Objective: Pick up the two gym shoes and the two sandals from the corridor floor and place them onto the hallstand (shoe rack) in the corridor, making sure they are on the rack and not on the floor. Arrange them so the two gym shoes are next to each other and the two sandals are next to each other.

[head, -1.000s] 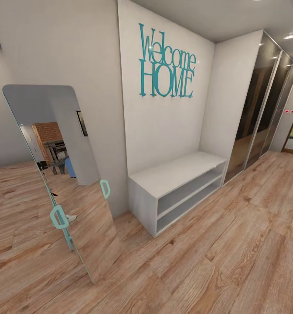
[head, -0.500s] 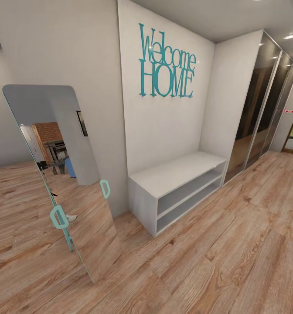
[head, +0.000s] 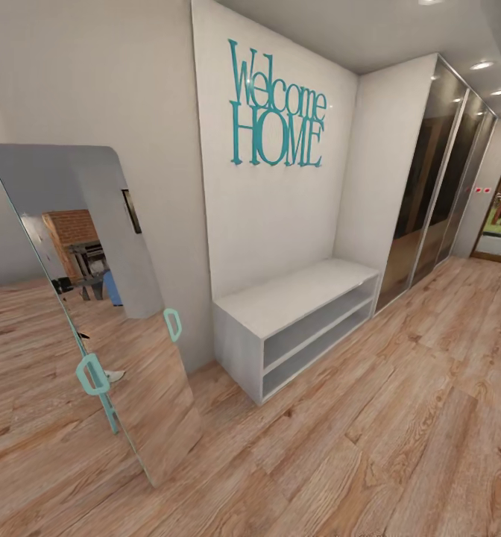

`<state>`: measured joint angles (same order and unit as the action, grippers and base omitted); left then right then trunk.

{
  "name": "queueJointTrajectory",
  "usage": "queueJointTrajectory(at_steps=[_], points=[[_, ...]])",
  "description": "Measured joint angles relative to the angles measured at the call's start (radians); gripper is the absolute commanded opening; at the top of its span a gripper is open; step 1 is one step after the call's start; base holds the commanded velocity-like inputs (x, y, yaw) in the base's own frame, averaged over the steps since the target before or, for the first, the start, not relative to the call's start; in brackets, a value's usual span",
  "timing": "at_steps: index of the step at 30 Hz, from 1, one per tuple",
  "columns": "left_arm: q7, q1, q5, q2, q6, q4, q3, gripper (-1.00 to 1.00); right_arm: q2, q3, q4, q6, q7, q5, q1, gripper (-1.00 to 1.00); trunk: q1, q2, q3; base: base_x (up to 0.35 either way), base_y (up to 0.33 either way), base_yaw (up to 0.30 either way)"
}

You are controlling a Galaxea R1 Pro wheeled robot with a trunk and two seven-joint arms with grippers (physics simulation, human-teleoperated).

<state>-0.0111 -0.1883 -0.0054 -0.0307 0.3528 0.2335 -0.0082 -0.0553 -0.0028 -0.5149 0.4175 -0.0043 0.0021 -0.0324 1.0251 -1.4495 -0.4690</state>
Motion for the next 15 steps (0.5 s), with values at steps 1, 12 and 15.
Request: queueJointTrajectory(at_steps=[1, 12, 15], points=[[0.000, 0.000, 0.000, 0.000, 0.000, 0.000, 0.000, 1.00, 0.000, 0.000, 0.000, 0.000, 0.000, 0.000, 0.000, 1.00, 0.000, 0.000, 0.000, 0.000, 0.000, -0.275], [0.000, 0.000, -0.002, 0.000, 0.001, 0.000, -0.003, 1.00, 0.000, 0.000, 0.000, 0.000, -0.001, -0.001, 0.000, 1.00, 0.000, 0.000, -0.003, 0.000, -0.083, -0.281], [0.000, 0.000, -0.002, 0.000, 0.001, 0.000, -0.003, 1.00, 0.001, 0.000, -0.001, 0.000, -0.001, -0.001, 0.000, 1.00, 0.000, 0.000, -0.005, 0.000, -0.245, -0.218]])
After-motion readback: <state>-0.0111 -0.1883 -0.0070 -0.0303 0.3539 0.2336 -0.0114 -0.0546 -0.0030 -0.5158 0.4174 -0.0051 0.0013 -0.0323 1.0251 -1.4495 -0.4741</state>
